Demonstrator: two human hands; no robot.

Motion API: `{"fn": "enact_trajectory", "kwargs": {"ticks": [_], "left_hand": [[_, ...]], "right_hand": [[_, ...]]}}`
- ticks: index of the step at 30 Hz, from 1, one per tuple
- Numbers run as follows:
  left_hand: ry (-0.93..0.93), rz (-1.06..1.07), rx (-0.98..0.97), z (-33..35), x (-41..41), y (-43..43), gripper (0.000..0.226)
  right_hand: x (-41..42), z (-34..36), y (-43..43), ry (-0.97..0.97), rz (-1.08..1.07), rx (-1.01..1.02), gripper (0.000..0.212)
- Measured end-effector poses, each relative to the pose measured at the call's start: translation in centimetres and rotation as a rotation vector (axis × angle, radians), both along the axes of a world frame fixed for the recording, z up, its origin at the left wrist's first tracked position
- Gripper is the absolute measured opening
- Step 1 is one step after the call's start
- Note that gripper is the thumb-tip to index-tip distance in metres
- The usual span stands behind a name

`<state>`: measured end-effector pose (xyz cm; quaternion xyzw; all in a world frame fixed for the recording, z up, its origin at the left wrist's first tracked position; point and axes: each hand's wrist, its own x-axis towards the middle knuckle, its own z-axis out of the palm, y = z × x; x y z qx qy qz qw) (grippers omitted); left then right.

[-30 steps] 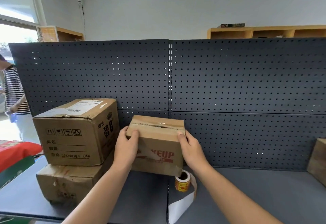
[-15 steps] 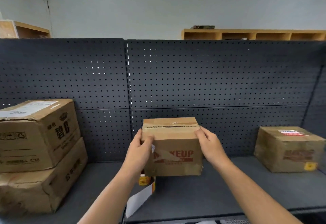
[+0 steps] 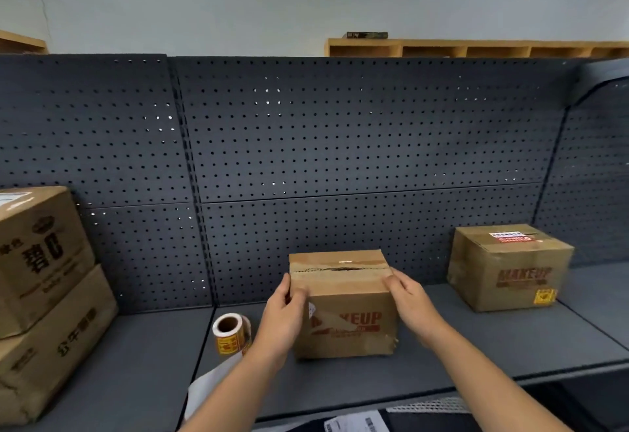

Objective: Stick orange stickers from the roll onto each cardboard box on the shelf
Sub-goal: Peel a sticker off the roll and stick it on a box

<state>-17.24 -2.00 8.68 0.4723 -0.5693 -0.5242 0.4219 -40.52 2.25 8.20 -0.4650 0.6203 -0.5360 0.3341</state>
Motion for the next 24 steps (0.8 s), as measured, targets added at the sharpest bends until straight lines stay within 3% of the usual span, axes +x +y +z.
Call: {"fn": "enact_trajectory", "kwargs": {"ticks": [6, 14, 20, 24], "left_hand": [[-0.083, 0.027, -0.026, -1.3, -0.8, -1.3, 0.071], [-0.333, 0.097, -0.180, -2.8, -0.9, -1.1, 0.071], [-0.329, 0.046, -0.195, -3.1, -0.4, -1.9, 0.075], [-0.309, 0.011, -0.174, -3.4, 0.3, -2.1, 0.080]], "right_hand": [[-0.6, -0.7, -0.7, -0.046, -0.011, -0.001, 0.023], [-0.8, -1.6, -1.3, 0.057, -0.075, -0.023, 0.021], [-1.0, -2.4, -2.0, 0.133, -0.161, -0.047, 0.016], [-1.4, -1.6, -2.6, 0.208, -0.263, -0.062, 0.043]]}}
